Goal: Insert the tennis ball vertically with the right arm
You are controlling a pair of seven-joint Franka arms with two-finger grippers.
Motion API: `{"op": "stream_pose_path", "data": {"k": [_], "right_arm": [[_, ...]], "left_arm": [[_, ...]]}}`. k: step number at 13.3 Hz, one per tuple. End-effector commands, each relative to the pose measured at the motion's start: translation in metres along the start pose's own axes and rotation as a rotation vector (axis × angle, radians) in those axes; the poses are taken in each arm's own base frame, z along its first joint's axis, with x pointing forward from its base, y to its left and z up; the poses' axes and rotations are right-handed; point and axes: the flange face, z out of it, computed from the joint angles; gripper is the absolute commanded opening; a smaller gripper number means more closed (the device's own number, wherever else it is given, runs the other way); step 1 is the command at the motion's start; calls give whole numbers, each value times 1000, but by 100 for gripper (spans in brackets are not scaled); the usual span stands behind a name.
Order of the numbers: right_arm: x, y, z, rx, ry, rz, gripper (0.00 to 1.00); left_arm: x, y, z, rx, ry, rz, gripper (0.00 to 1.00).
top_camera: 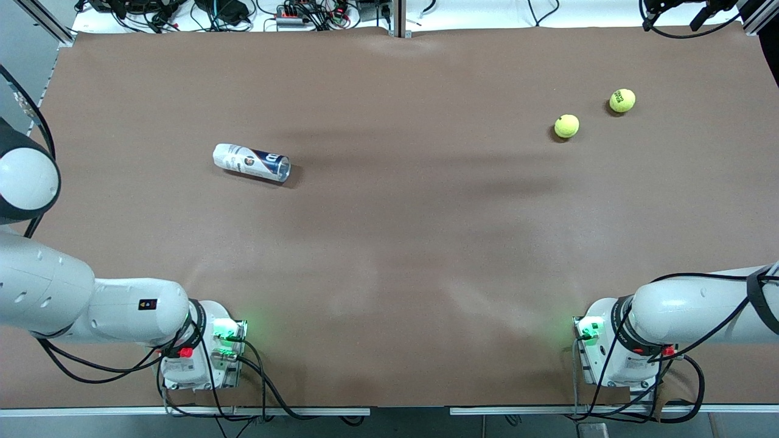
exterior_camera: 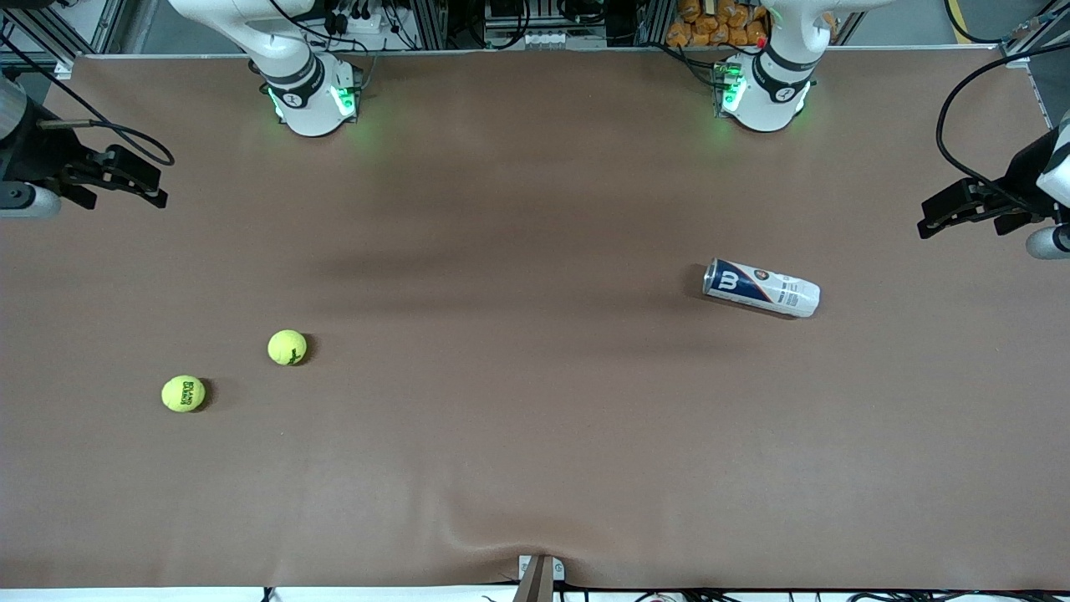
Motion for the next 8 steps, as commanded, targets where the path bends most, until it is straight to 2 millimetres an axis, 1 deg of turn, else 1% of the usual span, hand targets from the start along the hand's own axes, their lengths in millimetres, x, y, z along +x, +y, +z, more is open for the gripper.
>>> {"op": "stream_pose_path", "data": {"k": [1, 6, 8], "right_arm": [[-3, 7, -9, -7, 12, -19, 100], [-2, 8, -9, -6, 14, -16, 100], [-2, 7, -9, -6, 17, -18, 100]], "left_arm": [[-2, -1, -6, -13, 8, -9, 100], [-1, -2, -5, -1, 9, 0, 100], [1, -3, -4, -1, 6, 30, 100]]}}
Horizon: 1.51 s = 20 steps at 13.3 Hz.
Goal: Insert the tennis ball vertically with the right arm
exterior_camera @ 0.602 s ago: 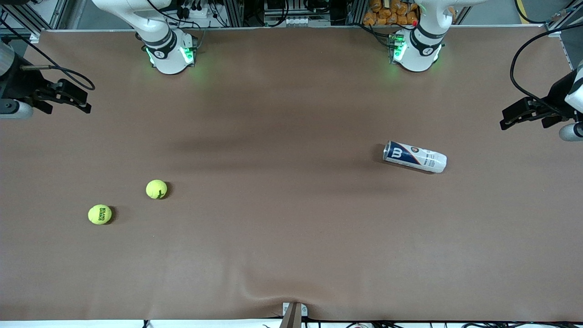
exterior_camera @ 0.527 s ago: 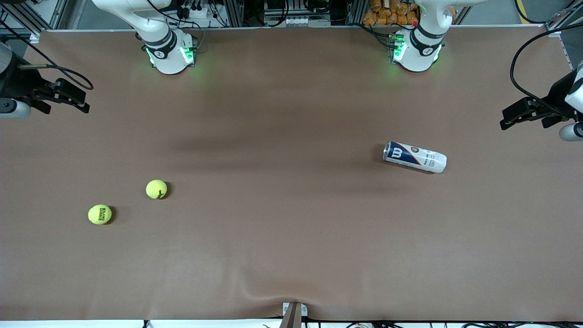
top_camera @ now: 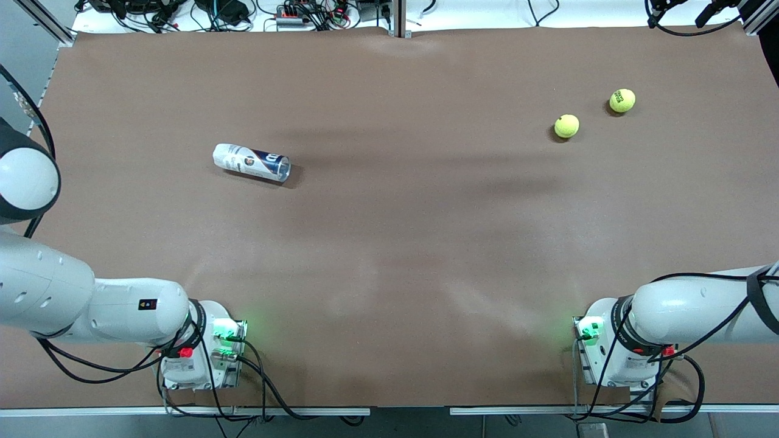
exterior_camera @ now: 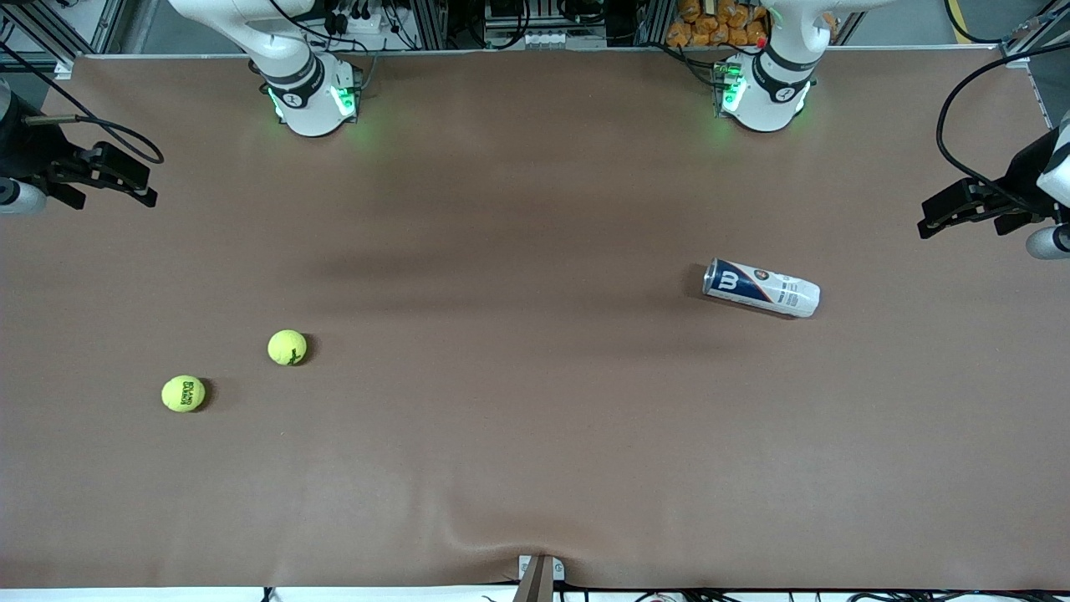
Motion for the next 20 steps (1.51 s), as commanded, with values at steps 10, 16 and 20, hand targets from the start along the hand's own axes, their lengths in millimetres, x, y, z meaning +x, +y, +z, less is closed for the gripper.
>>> {"op": "stream_pose_path", "data": {"k": [10, 16, 20], "right_arm": [[2, 6, -9, -8, 44, 0, 100], [4, 29, -15, -14, 66, 38, 100], [5, 25, -18, -25, 78, 29, 100]], "left_arm": [[4, 2, 2, 36, -1, 210, 100], [3, 7, 3, 39, -2, 228, 100], [9, 49, 28, 120, -53, 351, 100]]}}
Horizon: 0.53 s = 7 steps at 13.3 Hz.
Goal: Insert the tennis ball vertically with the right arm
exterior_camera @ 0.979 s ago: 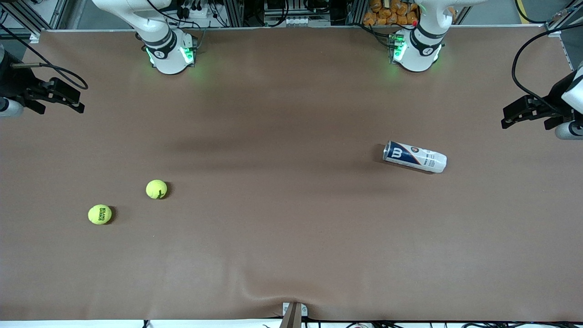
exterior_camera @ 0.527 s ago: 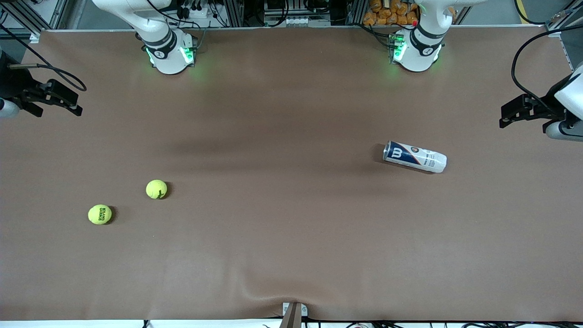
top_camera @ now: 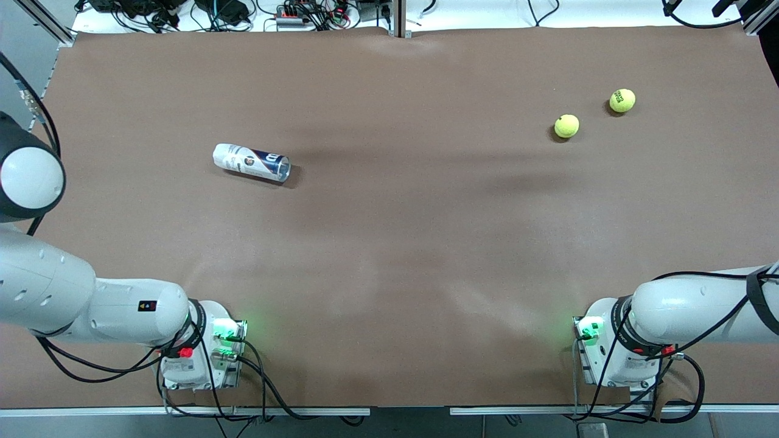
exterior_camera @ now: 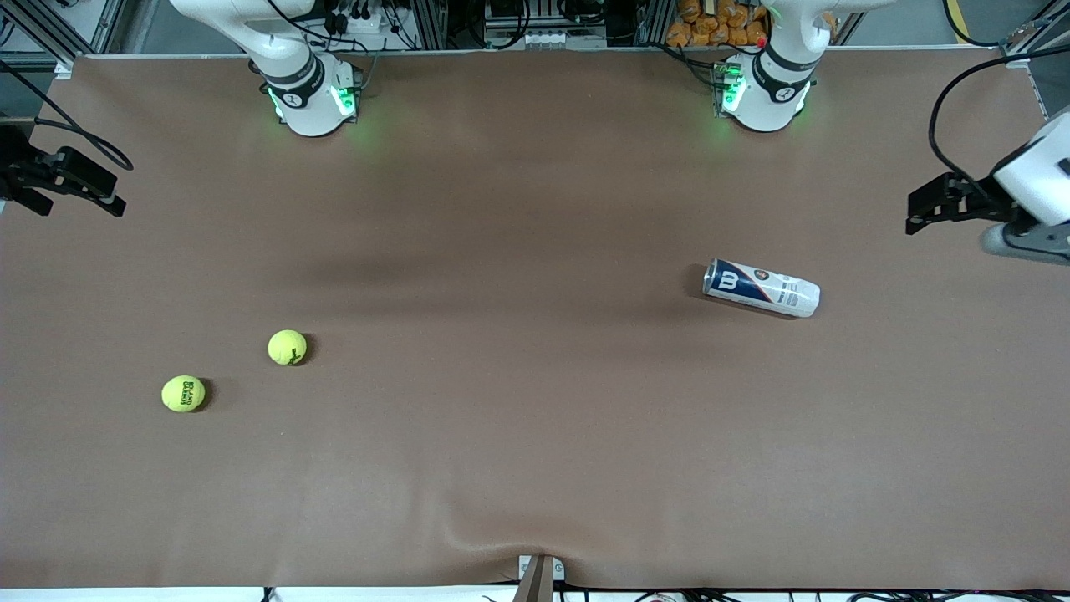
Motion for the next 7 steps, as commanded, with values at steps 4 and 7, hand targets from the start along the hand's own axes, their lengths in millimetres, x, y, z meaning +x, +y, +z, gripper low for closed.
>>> {"op": "stream_pose_path", "data": {"k": [4, 7], "right_arm": [[0, -2, -8, -5, 18, -9, 100], [0, 7, -5, -6, 9, 6, 100]], "left_arm": [[33, 62, 48, 79, -99, 163, 100], [44, 76, 78, 185, -163, 62, 100]]}}
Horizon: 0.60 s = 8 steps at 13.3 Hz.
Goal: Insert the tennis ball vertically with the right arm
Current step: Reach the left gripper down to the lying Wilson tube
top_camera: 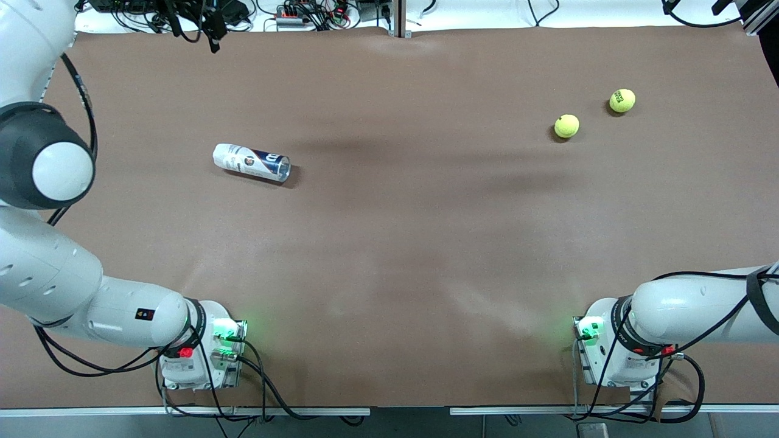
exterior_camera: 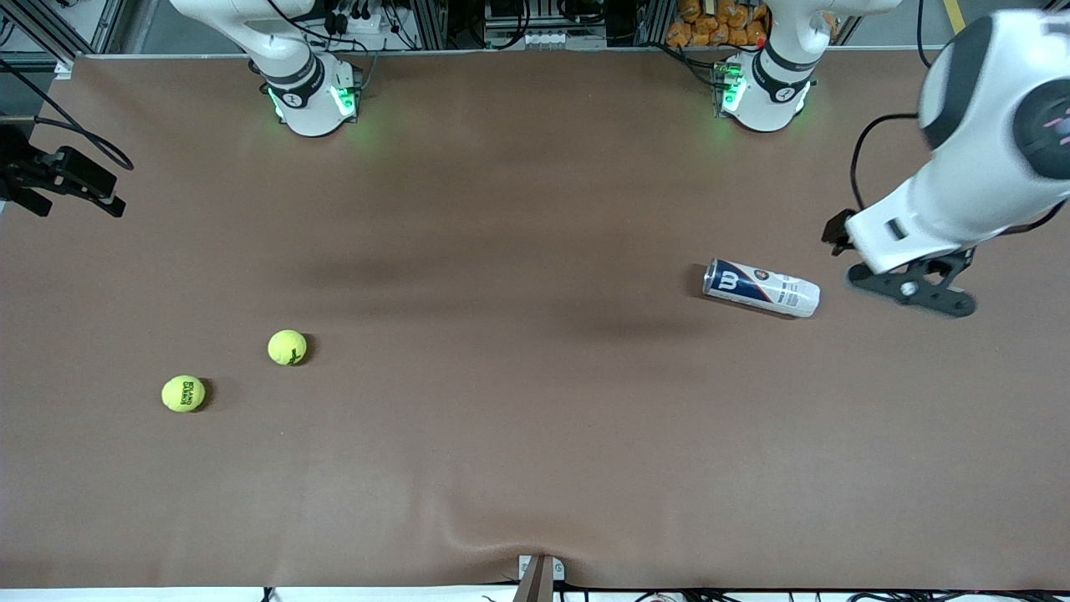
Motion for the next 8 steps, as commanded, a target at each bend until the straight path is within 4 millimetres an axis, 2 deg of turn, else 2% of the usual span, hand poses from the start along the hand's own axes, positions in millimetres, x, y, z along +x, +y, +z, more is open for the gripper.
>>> {"op": "stream_pose_path", "data": {"k": [1, 3, 5, 6, 8], "right_arm": [[0, 12, -3, -4, 1, 15, 100], [2, 13, 2, -4, -8, 17, 100], [5, 18, 9, -8, -18, 26, 100], [6, 23, 12, -8, -24, 36, 100], [5, 30, 15, -10, -33, 51, 100]], "left_arm": [[7, 1, 14, 39, -44, -116, 100], [9, 5, 18, 45, -64, -103, 100], [13, 16, 21, 26, -70, 85, 100], [21, 21, 33, 17, -89, 164, 100], [40, 53, 53, 18, -104, 306, 100]]}}
